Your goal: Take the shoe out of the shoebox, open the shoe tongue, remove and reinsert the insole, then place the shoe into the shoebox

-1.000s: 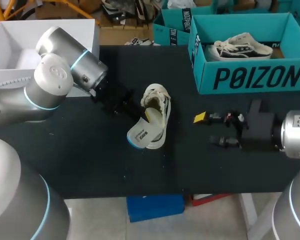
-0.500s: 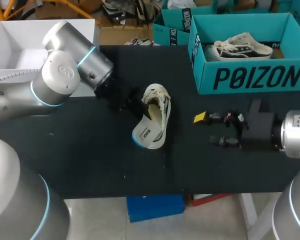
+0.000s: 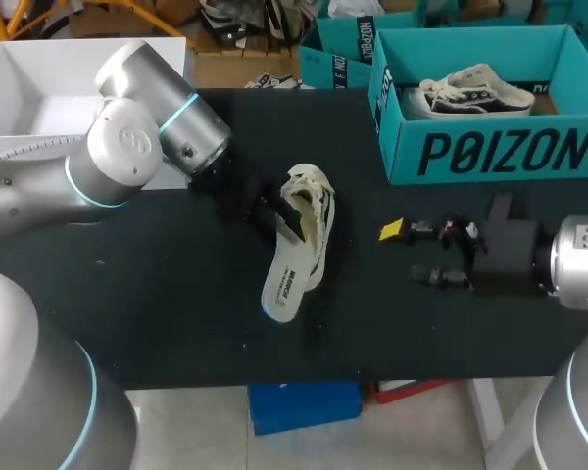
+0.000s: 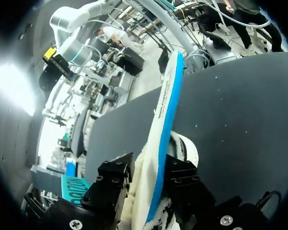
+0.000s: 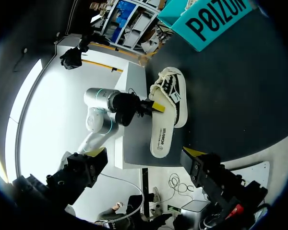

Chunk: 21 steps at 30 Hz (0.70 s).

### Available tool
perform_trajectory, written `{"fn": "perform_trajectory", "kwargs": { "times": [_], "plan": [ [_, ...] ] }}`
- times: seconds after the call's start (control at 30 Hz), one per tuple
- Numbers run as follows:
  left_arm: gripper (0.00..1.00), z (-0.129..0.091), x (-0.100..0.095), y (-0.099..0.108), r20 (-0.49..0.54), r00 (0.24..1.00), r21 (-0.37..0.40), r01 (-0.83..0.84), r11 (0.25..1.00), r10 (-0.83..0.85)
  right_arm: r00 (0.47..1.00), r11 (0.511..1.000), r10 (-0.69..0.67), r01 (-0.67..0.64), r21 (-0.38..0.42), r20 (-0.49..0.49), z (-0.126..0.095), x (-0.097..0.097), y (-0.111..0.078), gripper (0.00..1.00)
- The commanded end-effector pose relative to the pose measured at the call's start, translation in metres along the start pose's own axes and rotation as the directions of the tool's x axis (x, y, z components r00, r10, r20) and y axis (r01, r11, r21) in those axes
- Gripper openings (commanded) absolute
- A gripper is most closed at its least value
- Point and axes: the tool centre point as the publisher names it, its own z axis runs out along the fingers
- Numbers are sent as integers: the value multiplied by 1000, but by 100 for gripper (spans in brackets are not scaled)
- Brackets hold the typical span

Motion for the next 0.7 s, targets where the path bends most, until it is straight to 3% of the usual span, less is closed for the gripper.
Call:
{"fn": "perform_trajectory", "kwargs": {
  "times": [0.03,0.1,0.2,0.3,0.47,0.57,0.63,0.7],
  "plan": [
    [33,1,3,-10,-12,1000,7,0,1000,0,1000,1000,0,0,0,-1,0,0,0,100],
    [32,0,5,-12,-14,1000,10,1,1000,0,1000,1000,0,0,0,-1,0,0,0,100],
    [16,-1,8,-15,-17,1000,12,2,1000,-2,1000,1000,0,0,0,-1,0,0,0,100],
    [25,-3,8,-21,-19,1000,11,-1,1000,1,1000,1000,0,0,0,-1,0,0,0,100],
    [26,-5,6,-32,-18,1000,14,-26,1000,26,1000,1000,0,0,0,-1,0,0,0,100],
    [12,-5,6,-35,-3,999,26,-32,999,32,1000,1000,0,0,0,-1,0,0,0,100],
    [11,-5,6,-36,9,1000,38,-29,999,29,1000,1000,0,0,0,-1,0,0,0,100],
    [0,-3,7,-38,22,999,56,-29,998,28,1000,1000,0,0,0,-1,0,0,0,100]
  ]
}}
